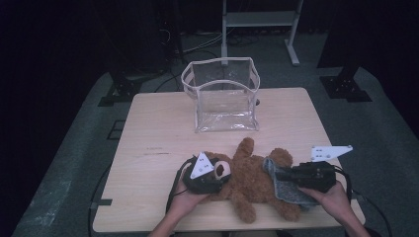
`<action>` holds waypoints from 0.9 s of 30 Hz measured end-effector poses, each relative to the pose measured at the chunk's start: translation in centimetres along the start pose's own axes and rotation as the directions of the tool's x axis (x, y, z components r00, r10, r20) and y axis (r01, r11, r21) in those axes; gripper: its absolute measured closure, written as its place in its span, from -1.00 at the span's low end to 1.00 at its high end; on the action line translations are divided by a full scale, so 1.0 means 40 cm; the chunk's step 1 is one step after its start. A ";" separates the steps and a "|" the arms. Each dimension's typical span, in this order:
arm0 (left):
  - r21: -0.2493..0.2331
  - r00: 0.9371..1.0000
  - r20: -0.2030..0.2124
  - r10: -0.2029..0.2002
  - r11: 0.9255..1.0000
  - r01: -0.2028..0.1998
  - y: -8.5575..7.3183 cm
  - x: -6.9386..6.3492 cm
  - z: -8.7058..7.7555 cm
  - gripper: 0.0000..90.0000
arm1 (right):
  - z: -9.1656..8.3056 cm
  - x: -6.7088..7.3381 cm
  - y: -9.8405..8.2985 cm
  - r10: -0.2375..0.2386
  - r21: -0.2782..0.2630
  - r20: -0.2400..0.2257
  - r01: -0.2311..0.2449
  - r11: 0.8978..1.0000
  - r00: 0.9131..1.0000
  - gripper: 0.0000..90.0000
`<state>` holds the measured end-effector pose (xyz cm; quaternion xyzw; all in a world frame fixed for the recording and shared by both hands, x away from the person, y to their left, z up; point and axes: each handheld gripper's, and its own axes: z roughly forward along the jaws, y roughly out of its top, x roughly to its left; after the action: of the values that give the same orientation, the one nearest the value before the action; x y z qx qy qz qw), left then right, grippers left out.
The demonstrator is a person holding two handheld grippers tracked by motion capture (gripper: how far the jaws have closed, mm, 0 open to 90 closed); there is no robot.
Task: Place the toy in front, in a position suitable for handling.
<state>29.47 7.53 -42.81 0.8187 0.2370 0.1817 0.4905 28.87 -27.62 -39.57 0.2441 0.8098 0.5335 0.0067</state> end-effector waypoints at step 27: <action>-0.003 0.995 0.101 0.001 1.000 0.000 -0.011 0.024 -0.027 -0.17 | 0.159 0.130 0.148 -0.255 0.157 0.002 0.251 0.955 0.967 0.74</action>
<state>29.59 9.03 -42.64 0.8262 0.2113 0.1405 0.5030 28.31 -18.19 -35.86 0.1443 0.8733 0.4607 0.0649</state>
